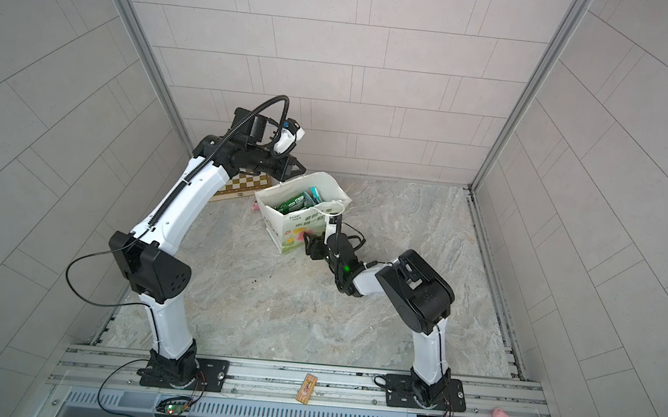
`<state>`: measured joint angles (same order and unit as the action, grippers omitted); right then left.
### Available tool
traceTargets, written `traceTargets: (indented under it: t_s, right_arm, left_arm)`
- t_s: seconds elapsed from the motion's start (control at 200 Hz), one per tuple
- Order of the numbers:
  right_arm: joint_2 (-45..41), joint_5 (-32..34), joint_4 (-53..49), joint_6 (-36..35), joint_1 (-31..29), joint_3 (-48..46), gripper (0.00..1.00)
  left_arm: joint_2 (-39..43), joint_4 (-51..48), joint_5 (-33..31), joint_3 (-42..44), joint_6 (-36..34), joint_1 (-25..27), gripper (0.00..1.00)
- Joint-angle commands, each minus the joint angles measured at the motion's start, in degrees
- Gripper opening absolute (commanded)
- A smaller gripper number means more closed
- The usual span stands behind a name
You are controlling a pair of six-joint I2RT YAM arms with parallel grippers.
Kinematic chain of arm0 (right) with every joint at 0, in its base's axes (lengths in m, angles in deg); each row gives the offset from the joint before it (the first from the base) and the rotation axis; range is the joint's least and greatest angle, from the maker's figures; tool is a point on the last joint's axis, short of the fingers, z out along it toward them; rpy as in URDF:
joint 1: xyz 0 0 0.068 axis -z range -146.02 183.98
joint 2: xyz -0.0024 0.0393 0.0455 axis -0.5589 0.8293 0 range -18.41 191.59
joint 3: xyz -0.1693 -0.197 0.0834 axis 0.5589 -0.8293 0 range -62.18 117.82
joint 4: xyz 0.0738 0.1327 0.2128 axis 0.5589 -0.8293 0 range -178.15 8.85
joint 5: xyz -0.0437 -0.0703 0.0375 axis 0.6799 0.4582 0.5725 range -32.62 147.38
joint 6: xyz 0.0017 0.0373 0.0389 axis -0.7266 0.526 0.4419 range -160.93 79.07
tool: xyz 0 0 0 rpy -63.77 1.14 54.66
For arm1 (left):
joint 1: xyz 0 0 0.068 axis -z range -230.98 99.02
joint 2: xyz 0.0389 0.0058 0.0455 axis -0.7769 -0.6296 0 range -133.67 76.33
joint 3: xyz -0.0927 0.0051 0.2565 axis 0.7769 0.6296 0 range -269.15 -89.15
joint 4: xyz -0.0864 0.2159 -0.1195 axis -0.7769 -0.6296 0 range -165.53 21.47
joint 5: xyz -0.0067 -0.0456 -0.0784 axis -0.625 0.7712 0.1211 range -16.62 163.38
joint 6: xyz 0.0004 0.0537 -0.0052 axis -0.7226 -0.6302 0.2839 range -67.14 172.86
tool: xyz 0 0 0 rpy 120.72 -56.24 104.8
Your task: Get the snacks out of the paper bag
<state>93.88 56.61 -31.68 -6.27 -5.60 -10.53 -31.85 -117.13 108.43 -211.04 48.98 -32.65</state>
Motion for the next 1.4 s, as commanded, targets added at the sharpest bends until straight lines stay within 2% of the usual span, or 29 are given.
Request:
traceTargets:
  t_s: [0.0,0.205,0.425,0.641,0.861,0.961,1.036,1.121,1.266,1.396]
  right_arm:
    - [0.9,1.8,0.8,0.6,-1.4,2.7,0.7]
    - [-3.6,4.9,0.6,-0.9,-1.5,-4.8,0.72]
    - [-16.0,10.5,-3.2,-3.6,-0.3,-19.5,0.76]
    - [-31.5,17.8,-18.6,-6.0,3.4,-26.8,0.79]
    - [-45.2,25.4,-38.5,-10.8,6.4,-23.0,0.79]
    - [-49.9,26.1,-43.6,-13.2,7.1,-21.1,0.79]
    - [-52.6,23.9,-46.1,-14.7,7.2,-19.6,0.79]
    - [-55.3,18.4,-47.2,-15.9,7.2,-18.1,0.8]
    - [-57.3,4.1,-48.9,-17.5,7.1,-13.8,0.78]
    - [-55.7,-7.1,-50.0,-17.8,6.1,-9.6,0.75]
  left_arm:
    - [1.3,2.3,3.9,-2.9,-1.3,0.3,0.0]
    - [3.4,5.9,3.9,2.4,2.2,0.2,0.0]
    - [8.4,11.9,4.4,12.3,8.0,0.5,0.0]
    - [14.4,18.5,3.6,21.8,13.3,2.9,0.0]
    - [17.9,19.0,-0.5,24.5,12.7,7.4,0.0]
    - [19.0,19.0,-1.3,25.5,12.2,9.4,0.0]
    - [19.6,19.0,-2.0,26.3,11.6,10.7,0.0]
    - [20.1,18.9,-2.9,27.1,11.5,12.0,0.0]
    - [20.5,19.2,-3.6,28.3,11.7,13.1,0.0]
    - [20.5,19.2,-3.8,29.0,12.9,13.7,0.0]
